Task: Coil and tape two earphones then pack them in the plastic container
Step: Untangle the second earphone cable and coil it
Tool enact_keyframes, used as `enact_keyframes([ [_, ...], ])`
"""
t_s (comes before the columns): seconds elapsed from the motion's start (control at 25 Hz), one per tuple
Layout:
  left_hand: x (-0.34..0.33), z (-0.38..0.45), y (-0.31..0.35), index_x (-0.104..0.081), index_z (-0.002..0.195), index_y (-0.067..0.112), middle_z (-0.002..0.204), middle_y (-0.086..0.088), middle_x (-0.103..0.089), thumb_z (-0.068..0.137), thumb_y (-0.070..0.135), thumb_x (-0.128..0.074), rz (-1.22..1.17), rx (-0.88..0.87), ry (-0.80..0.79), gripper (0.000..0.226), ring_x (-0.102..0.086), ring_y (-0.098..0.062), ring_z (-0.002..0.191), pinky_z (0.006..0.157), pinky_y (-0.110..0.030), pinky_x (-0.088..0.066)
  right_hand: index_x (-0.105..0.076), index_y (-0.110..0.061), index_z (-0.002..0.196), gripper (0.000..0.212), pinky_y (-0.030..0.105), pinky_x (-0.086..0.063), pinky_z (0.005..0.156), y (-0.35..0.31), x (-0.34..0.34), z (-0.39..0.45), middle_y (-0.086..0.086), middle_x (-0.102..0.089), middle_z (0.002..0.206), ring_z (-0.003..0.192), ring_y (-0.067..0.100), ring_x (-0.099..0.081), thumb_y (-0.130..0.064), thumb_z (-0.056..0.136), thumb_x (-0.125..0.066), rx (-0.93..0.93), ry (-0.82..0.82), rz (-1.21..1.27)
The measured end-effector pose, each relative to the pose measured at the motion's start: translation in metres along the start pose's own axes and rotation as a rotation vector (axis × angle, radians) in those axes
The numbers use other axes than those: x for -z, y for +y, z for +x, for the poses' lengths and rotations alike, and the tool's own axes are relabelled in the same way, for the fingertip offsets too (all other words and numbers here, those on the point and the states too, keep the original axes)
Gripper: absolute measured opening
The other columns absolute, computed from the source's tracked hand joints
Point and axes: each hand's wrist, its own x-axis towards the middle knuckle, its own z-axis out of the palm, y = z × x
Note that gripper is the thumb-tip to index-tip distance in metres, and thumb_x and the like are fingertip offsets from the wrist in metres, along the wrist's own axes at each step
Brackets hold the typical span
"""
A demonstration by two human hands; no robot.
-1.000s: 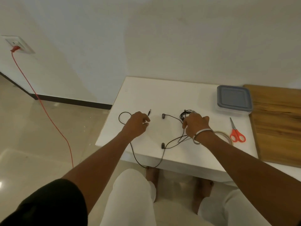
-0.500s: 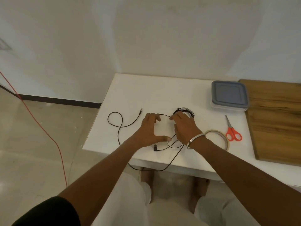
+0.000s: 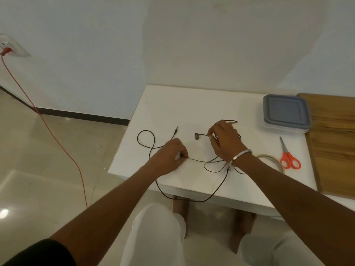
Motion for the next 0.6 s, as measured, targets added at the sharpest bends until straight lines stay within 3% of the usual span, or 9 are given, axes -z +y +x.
enact_keyframes([
  [0.12,0.004,0.009,0.001,-0.070,0.091,0.013,0.102,0.003,-0.046,0.088,0.011,-0.066,0.058,0.182,0.229,0.006,-0.052,-0.016,0.094,0.081,-0.028,-0.047,-0.062,-0.021,0.085,0.038,0.033,-0.038,0.075,0.007,0.013,-0.021,-0.005,-0.049,0.090,0.083,0.013,-0.044,-0.054,0.087,-0.042,0.197,-0.250,-0.011],
  [0.24,0.000,0.014,0.007,-0.068,0.097,0.009,0.107,-0.001,-0.042,0.089,0.001,-0.060,-0.009,0.254,0.253,0.013,-0.054,-0.017,0.090,0.075,-0.023,-0.044,-0.062,-0.026,0.090,0.050,0.029,-0.032,0.078,0.011,0.015,-0.038,-0.007,-0.049,0.095,0.088,0.010,-0.041,-0.069,0.080,-0.040,0.285,-0.454,-0.179],
  [0.32,-0.004,0.011,0.017,-0.063,0.107,0.008,0.114,-0.001,-0.038,0.087,-0.012,-0.050,-0.099,0.251,0.227,0.032,-0.058,-0.018,0.097,0.079,-0.019,-0.045,-0.061,-0.024,0.095,0.037,0.033,-0.040,0.082,0.012,0.010,-0.046,-0.004,-0.051,0.098,0.089,0.014,-0.044,-0.058,0.084,-0.051,0.307,-0.442,-0.229],
  [0.4,-0.010,0.003,0.032,-0.052,0.121,0.007,0.124,-0.004,-0.032,0.079,-0.018,-0.047,-0.137,0.309,0.299,0.049,-0.056,-0.019,0.105,0.082,-0.015,-0.046,-0.061,-0.021,0.094,0.020,0.039,-0.046,0.081,0.008,0.005,-0.050,-0.001,-0.053,0.097,0.087,0.017,-0.048,-0.039,0.087,-0.058,0.287,-0.378,-0.217],
  [0.48,-0.019,-0.008,0.051,-0.041,0.124,0.006,0.123,-0.006,-0.032,0.082,-0.010,-0.052,-0.325,0.531,0.378,0.046,-0.053,-0.019,0.098,0.069,-0.009,-0.044,-0.060,-0.019,0.101,0.016,0.038,-0.045,0.082,0.002,0.002,-0.053,0.000,-0.054,0.103,0.091,0.019,-0.050,-0.029,0.089,-0.055,0.242,-0.382,-0.187],
  [0.56,-0.027,-0.015,0.070,-0.040,0.125,0.007,0.121,-0.008,-0.047,0.091,0.013,-0.055,-0.669,0.867,0.252,0.038,-0.063,-0.020,0.090,0.057,-0.013,-0.047,-0.056,-0.016,0.113,0.023,0.035,-0.044,0.086,-0.003,-0.003,-0.056,0.002,-0.054,0.113,0.098,0.021,-0.053,-0.022,0.092,-0.052,0.180,-0.392,-0.110],
  [0.6,-0.031,-0.014,0.073,-0.044,0.125,0.005,0.117,-0.010,-0.056,0.092,0.020,-0.056,-0.788,0.972,0.174,0.039,-0.068,-0.021,0.085,0.059,-0.021,-0.054,-0.055,-0.015,0.116,0.025,0.036,-0.045,0.087,-0.006,-0.006,-0.056,0.003,-0.054,0.116,0.099,0.022,-0.055,-0.018,0.092,-0.050,0.145,-0.390,-0.069],
])
